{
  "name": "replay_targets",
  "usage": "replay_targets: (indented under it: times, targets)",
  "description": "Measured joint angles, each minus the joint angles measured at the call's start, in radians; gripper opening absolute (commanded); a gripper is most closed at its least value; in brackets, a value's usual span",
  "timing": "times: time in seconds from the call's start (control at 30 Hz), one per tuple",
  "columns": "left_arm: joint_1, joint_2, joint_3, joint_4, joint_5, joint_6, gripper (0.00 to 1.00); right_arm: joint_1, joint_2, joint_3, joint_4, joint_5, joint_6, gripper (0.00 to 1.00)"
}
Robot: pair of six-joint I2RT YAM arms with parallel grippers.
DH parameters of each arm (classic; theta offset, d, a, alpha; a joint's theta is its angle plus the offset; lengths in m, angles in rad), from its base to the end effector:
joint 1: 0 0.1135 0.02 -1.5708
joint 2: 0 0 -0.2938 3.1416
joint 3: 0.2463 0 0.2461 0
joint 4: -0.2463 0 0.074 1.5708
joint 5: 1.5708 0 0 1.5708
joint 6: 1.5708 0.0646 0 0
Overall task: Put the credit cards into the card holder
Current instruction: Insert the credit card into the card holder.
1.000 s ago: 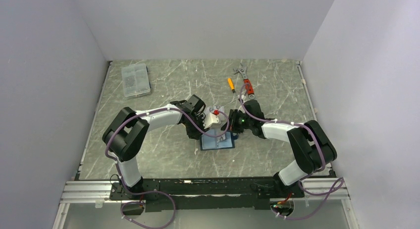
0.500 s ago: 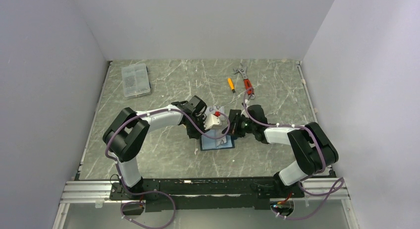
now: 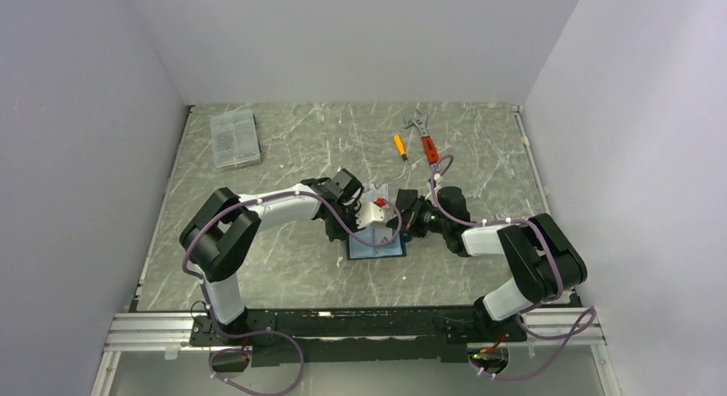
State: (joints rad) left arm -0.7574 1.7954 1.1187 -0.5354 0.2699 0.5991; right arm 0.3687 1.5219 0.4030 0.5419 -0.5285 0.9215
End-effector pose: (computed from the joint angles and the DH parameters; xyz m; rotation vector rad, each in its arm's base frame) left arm 0.2475 -0.2577 0.1697 1.7955 2.1193 -0.4157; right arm 0.2426 0.1286 0.1476 0.3076 2.3398 1.2662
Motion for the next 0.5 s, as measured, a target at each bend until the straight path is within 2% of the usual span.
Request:
replay_targets:
  times: [0.17,0.23,0.5]
  targets:
    - [-0.017,0.000,0.003,-0.004,-0.026,0.005,0.06,0.000,0.029,-0.007,0.084,-0.004,0.027,0.00]
    - [-0.025,0.000,0.003,-0.005,-0.035,0.008,0.00,-0.001,0.049,-0.011,0.109,-0.006,0.034,0.00]
    - [-0.036,0.001,0.007,-0.013,-0.043,0.010,0.00,-0.001,0.082,-0.023,0.142,-0.010,0.042,0.00]
